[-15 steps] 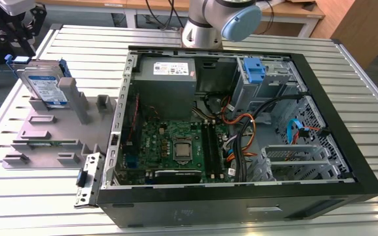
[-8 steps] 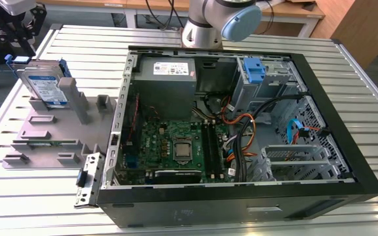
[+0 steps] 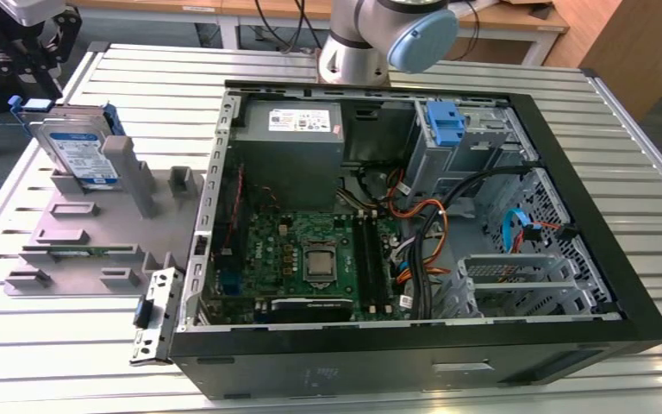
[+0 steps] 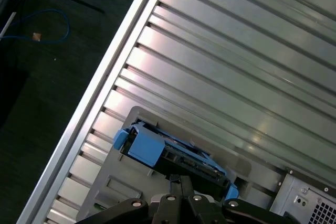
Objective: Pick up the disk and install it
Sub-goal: 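Pick up the disk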
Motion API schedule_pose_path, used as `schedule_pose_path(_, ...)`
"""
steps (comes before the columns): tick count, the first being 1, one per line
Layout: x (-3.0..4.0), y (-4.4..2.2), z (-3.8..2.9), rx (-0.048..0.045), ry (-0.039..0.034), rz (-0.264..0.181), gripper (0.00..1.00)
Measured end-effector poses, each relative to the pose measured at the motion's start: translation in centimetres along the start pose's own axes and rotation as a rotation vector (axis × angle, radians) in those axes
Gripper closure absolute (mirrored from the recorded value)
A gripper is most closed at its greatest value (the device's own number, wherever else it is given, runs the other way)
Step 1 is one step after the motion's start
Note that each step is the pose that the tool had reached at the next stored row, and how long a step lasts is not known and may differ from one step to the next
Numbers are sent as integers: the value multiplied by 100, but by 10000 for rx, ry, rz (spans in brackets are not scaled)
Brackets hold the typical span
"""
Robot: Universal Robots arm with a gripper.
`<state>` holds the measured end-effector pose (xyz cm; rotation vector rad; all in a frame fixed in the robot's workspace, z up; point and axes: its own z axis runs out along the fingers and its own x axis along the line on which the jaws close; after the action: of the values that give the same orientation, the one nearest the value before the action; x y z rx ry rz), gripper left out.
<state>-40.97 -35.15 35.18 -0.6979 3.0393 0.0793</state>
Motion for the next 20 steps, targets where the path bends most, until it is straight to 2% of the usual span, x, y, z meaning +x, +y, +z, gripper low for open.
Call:
schedule_pose_path(12, 0, 0, 0, -1, 2, -28, 89)
schedule_pose_path(20, 0, 0, 0, -18, 24, -570, 89)
